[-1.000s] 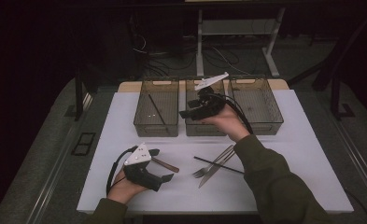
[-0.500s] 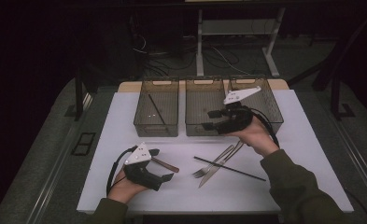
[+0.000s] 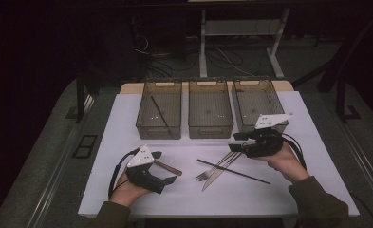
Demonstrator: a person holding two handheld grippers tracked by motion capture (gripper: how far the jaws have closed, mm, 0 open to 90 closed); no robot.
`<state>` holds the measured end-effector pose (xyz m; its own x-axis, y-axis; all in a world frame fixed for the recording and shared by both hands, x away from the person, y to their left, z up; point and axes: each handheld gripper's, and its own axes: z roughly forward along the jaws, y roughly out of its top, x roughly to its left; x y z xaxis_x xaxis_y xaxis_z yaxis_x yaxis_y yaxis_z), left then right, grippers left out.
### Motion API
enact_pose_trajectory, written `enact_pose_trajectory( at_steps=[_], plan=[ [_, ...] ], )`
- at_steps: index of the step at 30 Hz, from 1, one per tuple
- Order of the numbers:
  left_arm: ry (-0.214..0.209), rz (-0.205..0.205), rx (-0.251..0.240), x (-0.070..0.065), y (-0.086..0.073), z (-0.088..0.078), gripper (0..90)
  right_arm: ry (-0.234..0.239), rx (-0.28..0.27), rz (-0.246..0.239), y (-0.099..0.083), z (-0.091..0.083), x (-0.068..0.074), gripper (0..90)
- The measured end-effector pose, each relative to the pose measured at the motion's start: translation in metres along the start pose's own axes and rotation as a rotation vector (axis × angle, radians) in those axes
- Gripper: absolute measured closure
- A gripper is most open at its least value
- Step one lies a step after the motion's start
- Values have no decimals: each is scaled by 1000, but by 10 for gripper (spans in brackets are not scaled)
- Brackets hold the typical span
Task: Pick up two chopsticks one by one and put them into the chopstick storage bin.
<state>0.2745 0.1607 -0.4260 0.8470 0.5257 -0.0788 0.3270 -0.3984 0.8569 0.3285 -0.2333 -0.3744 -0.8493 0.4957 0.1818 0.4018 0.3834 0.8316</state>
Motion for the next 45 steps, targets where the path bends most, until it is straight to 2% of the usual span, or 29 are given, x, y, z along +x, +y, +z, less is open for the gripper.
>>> enact_pose_trajectory(
  at_steps=[6,12,24,29,31,36,45],
  plan=[
    [-1,6,-2,-1,0,-1,0,-29,36,-1,-23,-11,4,515],
    [0,5,-6,-1,0,-1,0,-28,42,3,-38,-22,9,549],
    [6,2,-5,-1,0,-3,0,-33,103,-17,-66,-25,21,589],
    [5,5,-2,-1,0,-2,0,-35,128,-43,-75,-22,20,623],
    [4,7,-5,-1,0,-2,0,-26,135,-33,-77,-18,17,639],
    [4,5,-2,-1,0,-2,0,-7,178,-44,-81,-8,11,670],
    [5,3,-3,-1,-1,-3,0,-15,220,-70,-86,3,9,719]
  ],
)
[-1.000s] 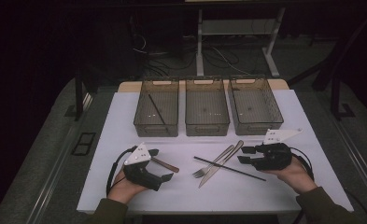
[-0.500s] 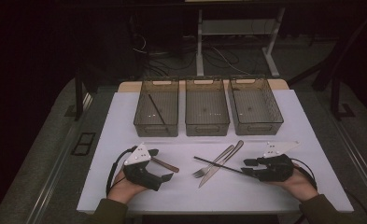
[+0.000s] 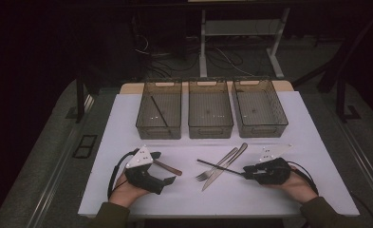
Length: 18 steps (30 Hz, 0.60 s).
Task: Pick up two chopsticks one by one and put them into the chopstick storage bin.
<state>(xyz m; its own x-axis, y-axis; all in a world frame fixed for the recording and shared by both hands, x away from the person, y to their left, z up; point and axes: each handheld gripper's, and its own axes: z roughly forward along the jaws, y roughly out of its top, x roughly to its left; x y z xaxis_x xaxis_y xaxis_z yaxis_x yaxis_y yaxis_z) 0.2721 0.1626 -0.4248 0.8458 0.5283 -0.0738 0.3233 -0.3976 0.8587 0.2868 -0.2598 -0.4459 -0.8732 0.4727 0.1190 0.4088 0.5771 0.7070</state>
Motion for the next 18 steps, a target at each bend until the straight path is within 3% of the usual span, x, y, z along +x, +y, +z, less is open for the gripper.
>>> enact_pose_trajectory(
  at_steps=[18],
  plan=[
    [-1,1,5,0,0,0,0,-7,23,-46,-3,5,0,829]
  ],
)
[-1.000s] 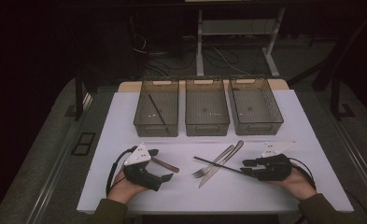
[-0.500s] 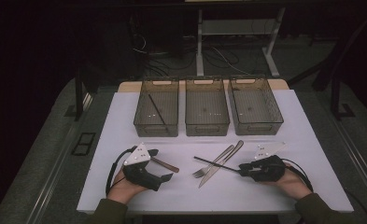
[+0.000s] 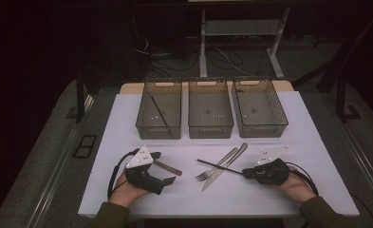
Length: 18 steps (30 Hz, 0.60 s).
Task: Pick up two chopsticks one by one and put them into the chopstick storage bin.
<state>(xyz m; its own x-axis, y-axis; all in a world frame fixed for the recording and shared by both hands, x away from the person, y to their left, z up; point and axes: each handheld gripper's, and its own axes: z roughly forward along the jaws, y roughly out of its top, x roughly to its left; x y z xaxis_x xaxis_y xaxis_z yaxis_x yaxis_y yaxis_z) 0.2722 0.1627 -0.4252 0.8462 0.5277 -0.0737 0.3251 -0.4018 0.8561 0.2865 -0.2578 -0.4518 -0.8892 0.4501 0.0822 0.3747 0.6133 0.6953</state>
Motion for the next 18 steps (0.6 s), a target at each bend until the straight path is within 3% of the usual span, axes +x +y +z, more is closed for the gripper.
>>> enact_pose_trajectory(
  at_steps=[12,18],
  plan=[
    [-1,0,-9,0,0,-1,0,14,5,3,0,-2,0,850],
    [0,1,-8,0,0,-1,0,34,-48,20,2,-9,-1,850]
  ],
)
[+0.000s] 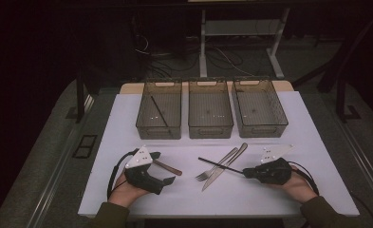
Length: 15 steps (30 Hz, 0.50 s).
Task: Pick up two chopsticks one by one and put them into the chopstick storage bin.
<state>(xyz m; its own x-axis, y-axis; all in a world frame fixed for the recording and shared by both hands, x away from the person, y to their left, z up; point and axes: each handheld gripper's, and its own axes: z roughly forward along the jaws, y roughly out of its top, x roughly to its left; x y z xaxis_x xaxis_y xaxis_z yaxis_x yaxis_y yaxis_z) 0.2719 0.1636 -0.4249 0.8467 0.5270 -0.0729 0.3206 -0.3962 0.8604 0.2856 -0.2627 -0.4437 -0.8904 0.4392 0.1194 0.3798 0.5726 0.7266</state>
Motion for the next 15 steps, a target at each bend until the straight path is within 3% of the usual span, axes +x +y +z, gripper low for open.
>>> enact_pose_trajectory(
  at_steps=[15],
  plan=[
    [2,-3,4,1,0,-1,0,17,-97,65,8,-18,1,849]
  ],
)
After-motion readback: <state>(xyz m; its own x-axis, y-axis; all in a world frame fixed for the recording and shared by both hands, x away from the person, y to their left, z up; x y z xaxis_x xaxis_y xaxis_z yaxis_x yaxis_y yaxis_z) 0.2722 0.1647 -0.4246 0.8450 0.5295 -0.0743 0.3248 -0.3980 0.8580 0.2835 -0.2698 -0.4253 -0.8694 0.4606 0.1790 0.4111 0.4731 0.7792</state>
